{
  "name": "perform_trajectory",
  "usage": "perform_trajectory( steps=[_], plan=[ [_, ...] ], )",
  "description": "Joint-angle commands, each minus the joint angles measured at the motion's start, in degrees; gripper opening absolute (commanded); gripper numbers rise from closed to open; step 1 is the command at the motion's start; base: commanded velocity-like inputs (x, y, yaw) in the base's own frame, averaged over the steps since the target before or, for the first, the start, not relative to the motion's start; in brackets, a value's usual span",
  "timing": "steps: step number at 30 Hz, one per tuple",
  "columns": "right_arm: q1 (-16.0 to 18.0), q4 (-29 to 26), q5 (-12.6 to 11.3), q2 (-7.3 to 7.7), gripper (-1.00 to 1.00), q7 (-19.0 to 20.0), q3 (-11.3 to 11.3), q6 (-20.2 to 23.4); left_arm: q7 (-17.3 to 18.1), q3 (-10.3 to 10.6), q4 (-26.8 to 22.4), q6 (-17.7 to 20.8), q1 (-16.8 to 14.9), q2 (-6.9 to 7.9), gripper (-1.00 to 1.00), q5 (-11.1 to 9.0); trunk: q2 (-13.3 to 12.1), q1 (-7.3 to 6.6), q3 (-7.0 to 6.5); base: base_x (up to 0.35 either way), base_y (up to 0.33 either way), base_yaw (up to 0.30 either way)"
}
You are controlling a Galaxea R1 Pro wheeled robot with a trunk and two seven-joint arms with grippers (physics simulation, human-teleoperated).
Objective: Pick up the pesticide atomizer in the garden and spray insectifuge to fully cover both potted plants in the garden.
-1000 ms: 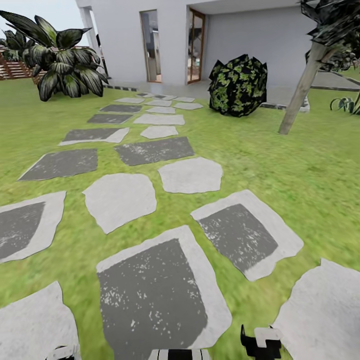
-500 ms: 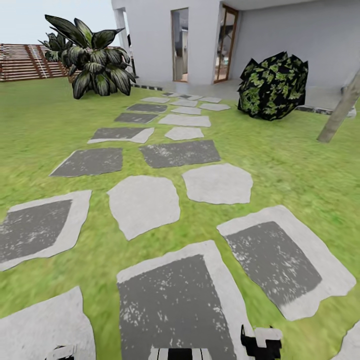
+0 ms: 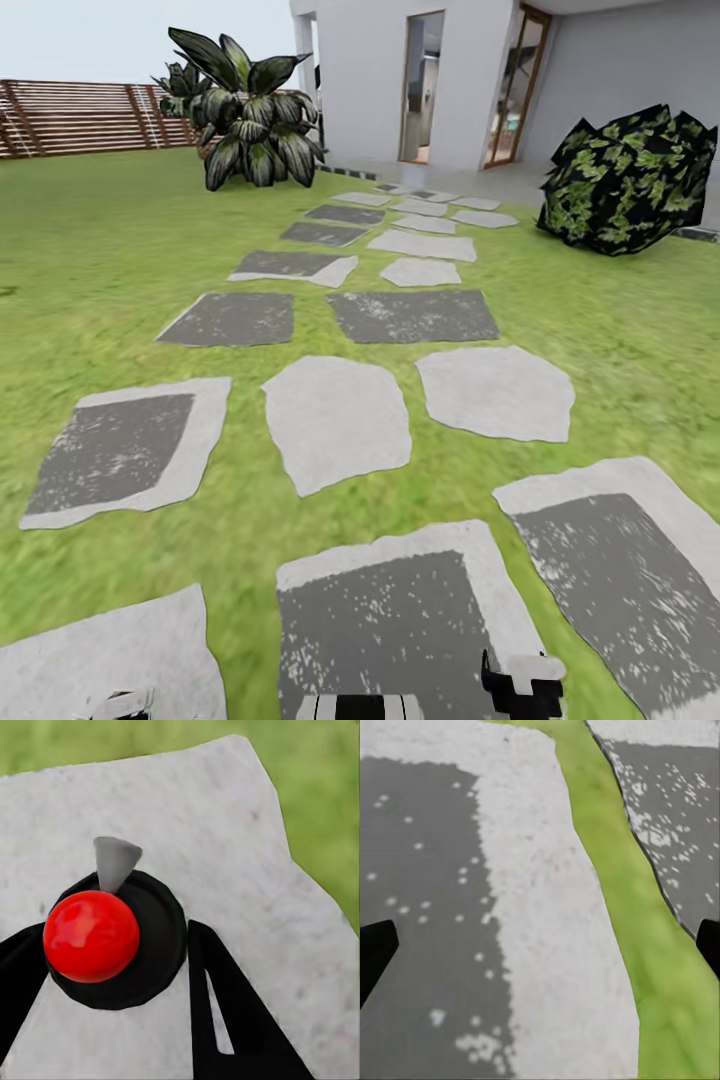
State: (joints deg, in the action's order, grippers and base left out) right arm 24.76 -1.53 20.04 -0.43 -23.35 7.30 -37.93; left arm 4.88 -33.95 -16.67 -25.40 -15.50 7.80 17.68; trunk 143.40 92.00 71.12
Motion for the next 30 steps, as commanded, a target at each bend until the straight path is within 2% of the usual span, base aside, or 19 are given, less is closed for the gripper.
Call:
perform_trajectory(
  steps=[1, 6, 13, 30],
  plan=[
    [0.02, 0.04, 0.62, -0.01, 1.0, -0.3, 0.44, -0.12, 0.43, -0.48, 0.06, -0.18, -0.06, -0.04, -1.0, 0.32, 0.01, 0.01, 0.08, 0.107, 0.096, 0.27],
    [0.02, 0.02, 0.61, -0.03, 1.0, -0.29, 0.44, -0.12, 1.02, -0.36, 0.13, -0.11, -0.06, -0.18, -1.0, 0.42, 0.01, 0.01, 0.27, 0.029, 0.026, 0.27],
    [0.02, 0.03, 0.62, -0.18, 1.0, -0.27, 0.44, -0.12, 1.15, -0.33, 0.09, 0.08, -0.06, -1.19, -1.0, 0.58, 0.01, 0.01, 0.54, 0.001, 0.001, 0.27],
    [0.02, -0.04, 0.62, -0.27, 1.0, -0.29, 0.44, -0.11, 1.09, -0.32, 0.06, -0.09, -0.06, -1.22, -1.0, 0.61, 0.01, 0.01, 1.12, 0.0, 0.0, 0.271]
  ],
)
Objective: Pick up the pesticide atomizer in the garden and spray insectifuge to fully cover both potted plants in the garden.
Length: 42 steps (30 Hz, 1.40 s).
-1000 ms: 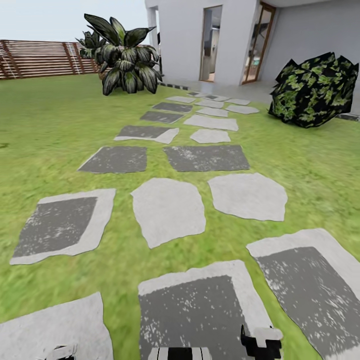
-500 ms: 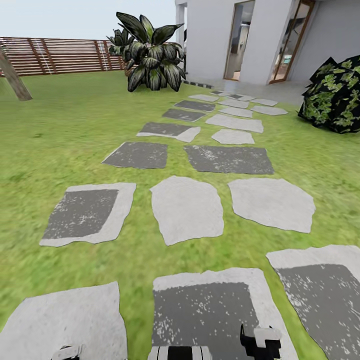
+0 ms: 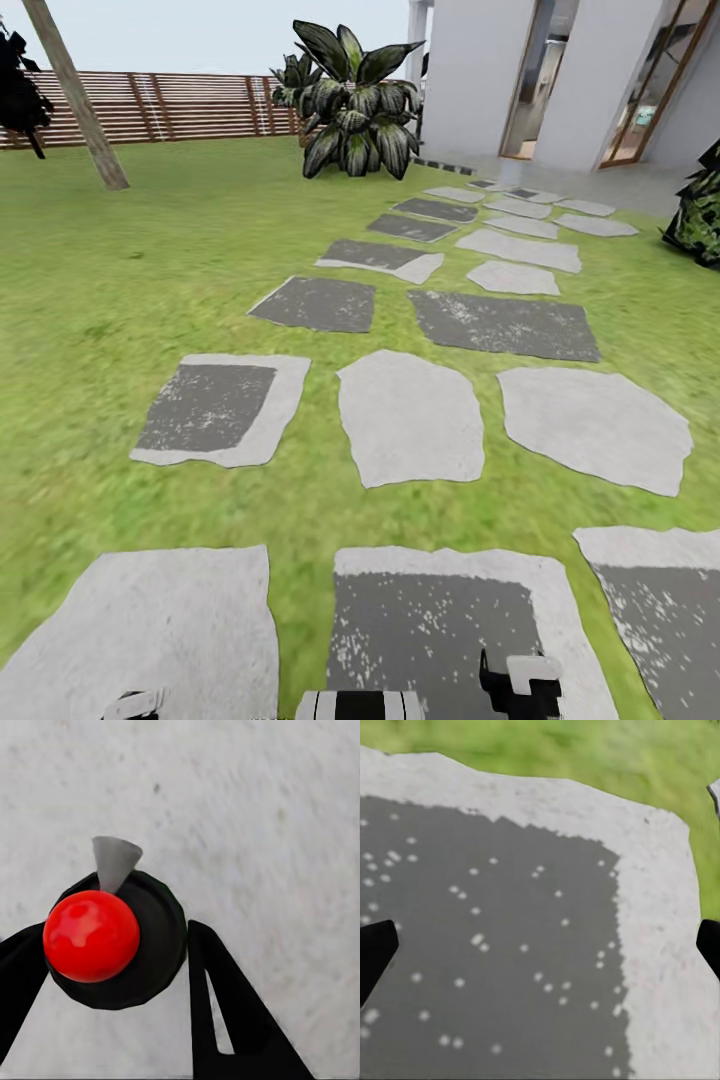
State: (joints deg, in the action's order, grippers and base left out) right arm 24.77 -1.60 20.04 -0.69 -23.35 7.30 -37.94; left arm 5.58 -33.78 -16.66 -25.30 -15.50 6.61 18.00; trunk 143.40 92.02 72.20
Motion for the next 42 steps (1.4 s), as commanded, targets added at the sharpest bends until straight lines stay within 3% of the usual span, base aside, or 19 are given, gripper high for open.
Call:
perform_trajectory(
  steps=[1, 36, 42],
  plan=[
    [0.01, 0.02, 0.62, -0.01, 1.0, -0.29, 0.44, -0.11, 0.4, -0.5, 0.05, -0.19, -0.06, -0.02, -1.0, 0.3, 0.02, -0.01, 0.04, 0.0, 0.0, 0.28],
    [0.01, -0.06, 0.59, -0.09, 1.0, -0.27, 0.42, -0.05, 0.23, -0.5, 0.05, -0.16, -0.06, -0.01, -1.0, 0.17, 0.02, -0.01, 0.52, 0.001, 0.0, 0.281],
    [0.01, -0.01, 0.6, -0.63, 1.0, -0.29, 0.41, -0.07, -0.41, -0.62, 0.05, -0.11, -0.06, -0.01, -1.0, -0.01, 0.02, -0.01, 0.53, 0.259, 0.0, 0.278]
  ],
)
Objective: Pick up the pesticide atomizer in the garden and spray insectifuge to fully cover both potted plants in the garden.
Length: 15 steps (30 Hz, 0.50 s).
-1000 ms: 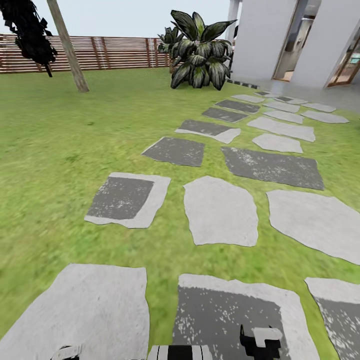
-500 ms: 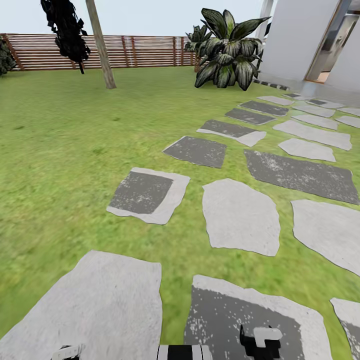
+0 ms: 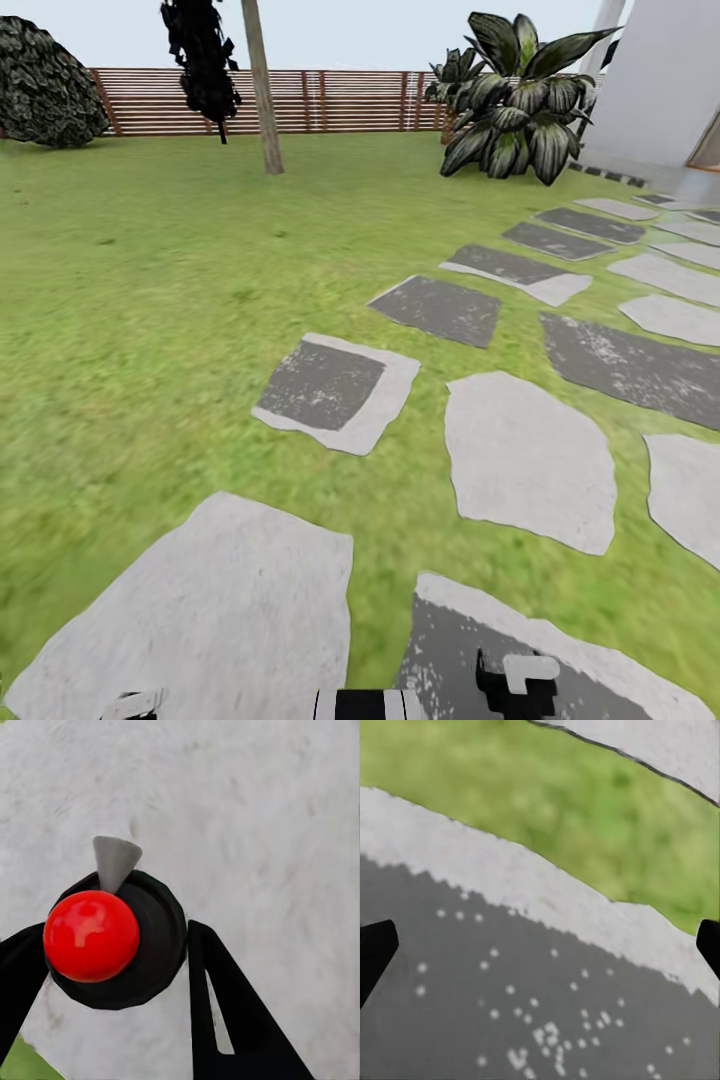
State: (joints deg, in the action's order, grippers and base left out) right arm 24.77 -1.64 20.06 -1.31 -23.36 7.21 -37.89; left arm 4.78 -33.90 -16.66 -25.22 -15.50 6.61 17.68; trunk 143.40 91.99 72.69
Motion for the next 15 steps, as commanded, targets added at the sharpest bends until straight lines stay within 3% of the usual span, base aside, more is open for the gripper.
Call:
perform_trajectory(
  steps=[1, 5, 15],
  plan=[
    [0.01, 0.0, 0.59, -0.23, 1.0, -0.28, 0.51, -0.13, 0.36, -0.52, 0.05, -0.2, -0.06, -0.02, -1.0, 0.32, 0.01, 0.02, 0.04, 0.332, 0.0, 0.156],
    [0.01, -0.03, 0.56, -0.44, 1.0, -0.28, 0.53, -0.14, 0.32, -0.55, 0.05, -0.26, -0.06, -0.02, -1.0, 0.34, 0.01, 0.02, 0.01, 0.338, -0.006, 0.063],
    [0.01, 0.03, 0.58, -0.45, 1.0, -0.28, 0.53, -0.09, 0.32, -0.55, 0.05, -0.18, -0.06, -0.02, -1.0, 0.34, 0.01, 0.02, -0.38, 0.339, -0.104, 0.244]
  ],
)
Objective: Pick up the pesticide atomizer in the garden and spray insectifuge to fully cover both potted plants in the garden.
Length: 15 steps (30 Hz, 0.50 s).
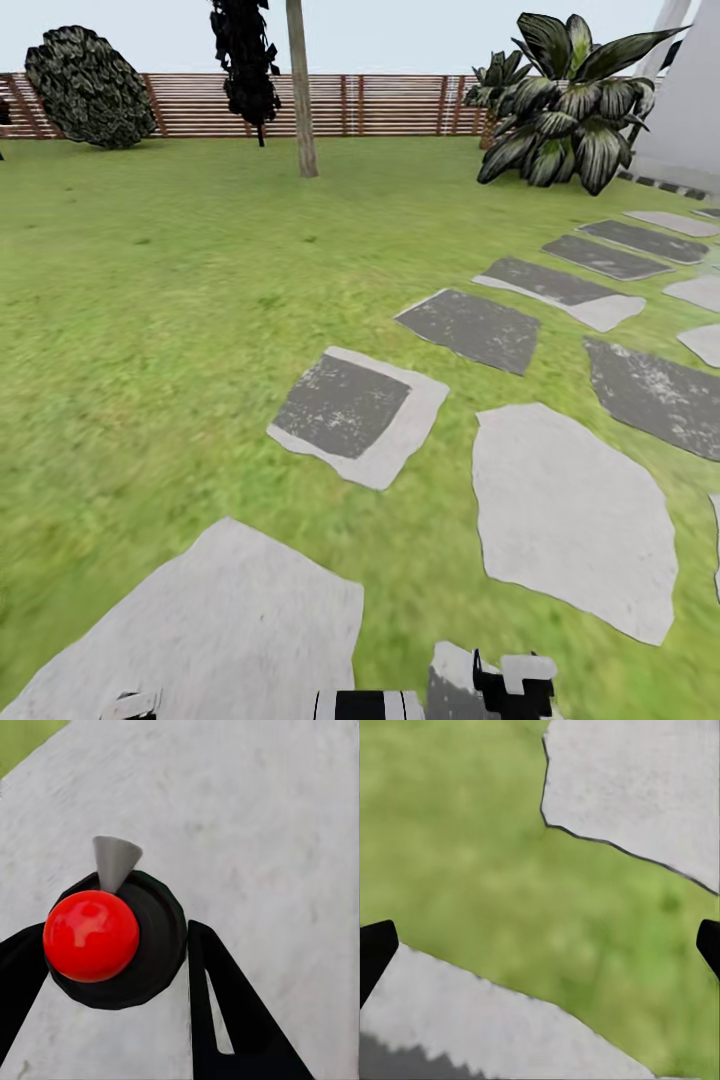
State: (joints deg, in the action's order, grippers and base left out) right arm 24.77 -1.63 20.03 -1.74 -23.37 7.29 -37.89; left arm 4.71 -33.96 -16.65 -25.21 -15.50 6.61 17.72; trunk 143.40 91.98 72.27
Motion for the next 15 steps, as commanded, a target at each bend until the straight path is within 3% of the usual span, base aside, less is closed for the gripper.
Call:
perform_trajectory(
  steps=[1, 15],
  plan=[
    [0.01, 0.03, 0.62, -0.01, 1.0, -0.27, 0.45, -0.09, 0.39, -0.5, 0.03, -0.19, -0.06, -0.02, -1.0, 0.3, 0.01, 0.03, 0.01, 0.339, -0.113, 0.262],
    [0.01, 0.05, 0.63, -0.01, 1.0, -0.27, 0.42, -0.08, 0.39, -0.51, 0.02, -0.24, -0.06, -0.02, -1.0, 0.3, 0.01, 0.03, -0.44, 0.339, -0.113, 0.263]
  ],
)
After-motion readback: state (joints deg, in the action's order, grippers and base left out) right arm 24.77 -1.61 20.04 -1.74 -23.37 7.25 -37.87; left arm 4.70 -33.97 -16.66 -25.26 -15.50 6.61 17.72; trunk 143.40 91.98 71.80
